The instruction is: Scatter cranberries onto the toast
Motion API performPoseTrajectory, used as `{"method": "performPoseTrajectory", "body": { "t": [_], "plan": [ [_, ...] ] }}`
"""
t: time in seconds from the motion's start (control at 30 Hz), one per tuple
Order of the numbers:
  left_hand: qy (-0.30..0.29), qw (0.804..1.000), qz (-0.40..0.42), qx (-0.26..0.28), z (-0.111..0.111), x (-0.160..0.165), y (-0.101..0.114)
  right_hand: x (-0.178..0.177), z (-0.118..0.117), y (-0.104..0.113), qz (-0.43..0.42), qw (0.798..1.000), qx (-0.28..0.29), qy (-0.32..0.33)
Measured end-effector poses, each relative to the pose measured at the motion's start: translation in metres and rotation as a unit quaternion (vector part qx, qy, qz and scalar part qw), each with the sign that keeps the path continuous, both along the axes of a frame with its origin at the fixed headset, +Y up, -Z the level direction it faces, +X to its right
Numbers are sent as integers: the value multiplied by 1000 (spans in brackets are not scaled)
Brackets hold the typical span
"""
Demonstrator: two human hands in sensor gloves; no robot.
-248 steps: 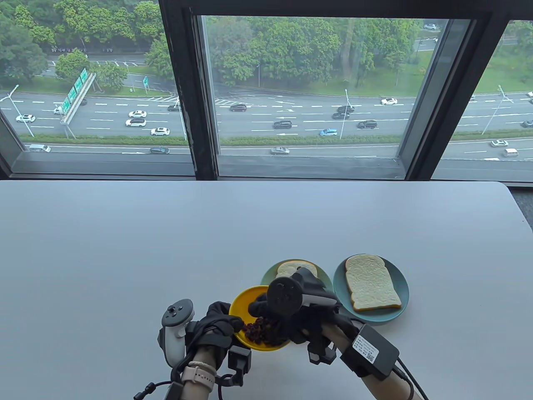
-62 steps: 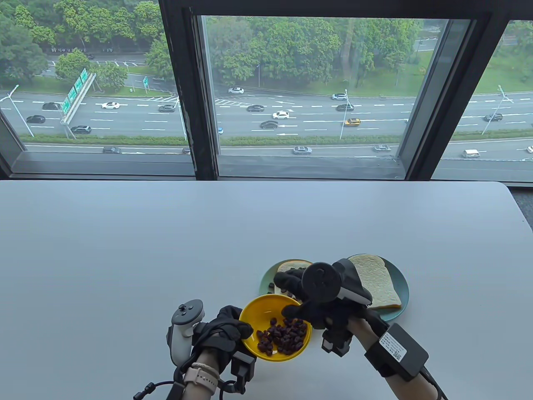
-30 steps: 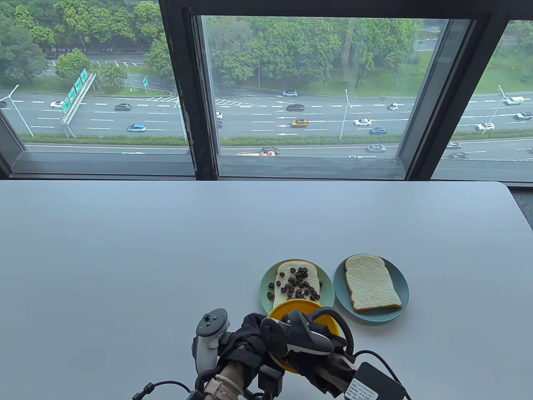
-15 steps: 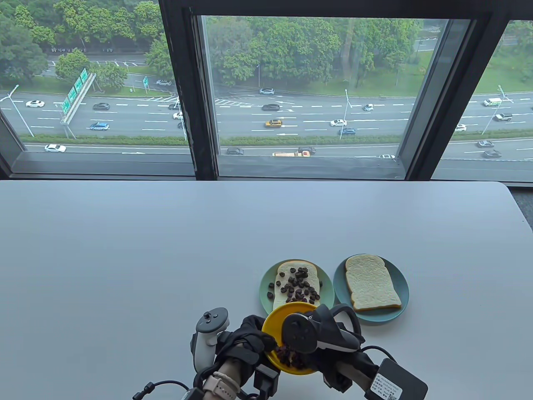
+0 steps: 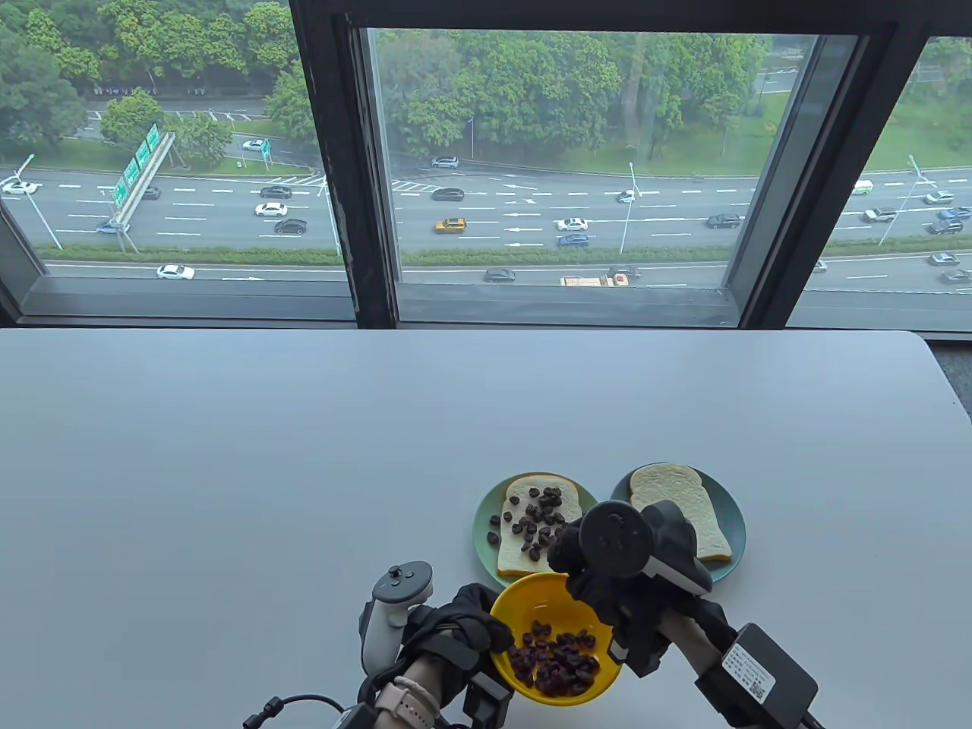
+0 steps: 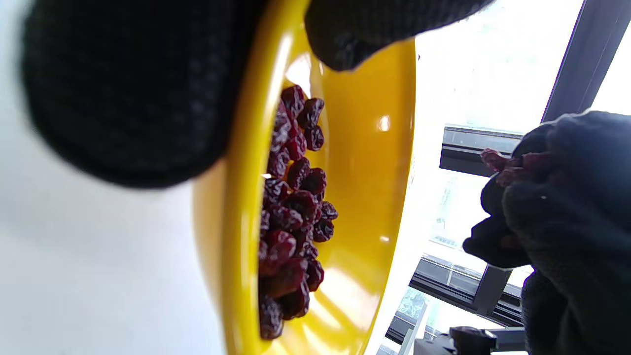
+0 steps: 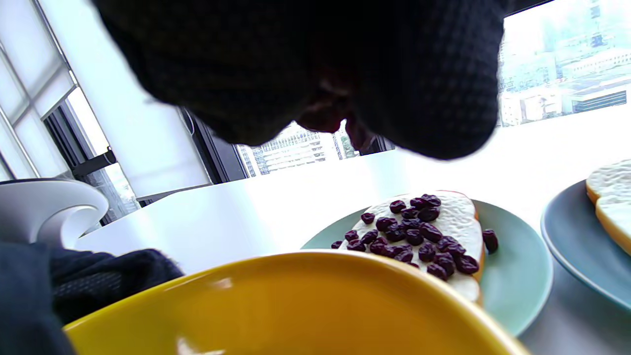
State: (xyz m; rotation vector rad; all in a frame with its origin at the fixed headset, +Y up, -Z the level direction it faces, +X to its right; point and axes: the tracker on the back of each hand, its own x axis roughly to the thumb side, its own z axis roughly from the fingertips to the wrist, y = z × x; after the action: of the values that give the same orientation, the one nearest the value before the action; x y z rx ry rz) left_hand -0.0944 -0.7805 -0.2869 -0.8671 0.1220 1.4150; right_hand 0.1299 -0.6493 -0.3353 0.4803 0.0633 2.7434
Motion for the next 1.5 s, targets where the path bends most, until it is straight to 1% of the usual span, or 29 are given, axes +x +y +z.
{"method": "performPoseTrajectory", "body": {
  "t": [0.07,0.13,0.2,0.3,0.43,0.67,0.77,0.9,0.93,1.03,1.17,1.2,1.33,1.4,1.5],
  "plan": [
    [-4,1000,-2,-2,0,1,-1,14,-12,-4,2,1000,-3,-26],
    [-7,1000,-4,-3,0,1,-2,32,-26,-10,7,998,-5,-66],
    [-9,1000,-3,-5,0,1,-1,53,-43,-23,5,993,-16,-114],
    [-8,1000,-1,-5,0,1,-1,77,-61,-48,18,985,-52,-163],
    [-7,1000,0,-9,0,1,-1,94,-72,-73,23,977,-76,-196],
    [-6,1000,-5,-12,0,1,-1,89,-77,-91,86,974,-68,-199],
    [-6,1000,-6,-11,0,1,-1,87,-76,-93,102,973,-63,-199],
    [-7,1000,-11,-9,-1,0,-1,95,-75,-95,137,965,-52,-219],
    [-7,1000,-11,-8,-1,0,-1,98,-75,-96,138,964,-52,-223],
    [-8,1000,-13,-5,-1,0,-2,109,-74,-95,107,964,-63,-235],
    [-8,1000,-13,-3,-2,-1,-2,123,-73,-88,116,961,-62,-243],
    [-8,1000,-14,-2,-2,-1,-2,126,-72,-86,106,962,-62,-243],
    [-8,1000,-12,1,-3,0,-1,133,-65,-74,65,970,-51,-227],
    [-7,1000,-14,5,-3,0,-1,130,-58,-64,56,978,-33,-200],
    [-4,1000,-18,10,-3,-1,-1,117,-44,-50,38,989,-20,-144]
  ]
}}
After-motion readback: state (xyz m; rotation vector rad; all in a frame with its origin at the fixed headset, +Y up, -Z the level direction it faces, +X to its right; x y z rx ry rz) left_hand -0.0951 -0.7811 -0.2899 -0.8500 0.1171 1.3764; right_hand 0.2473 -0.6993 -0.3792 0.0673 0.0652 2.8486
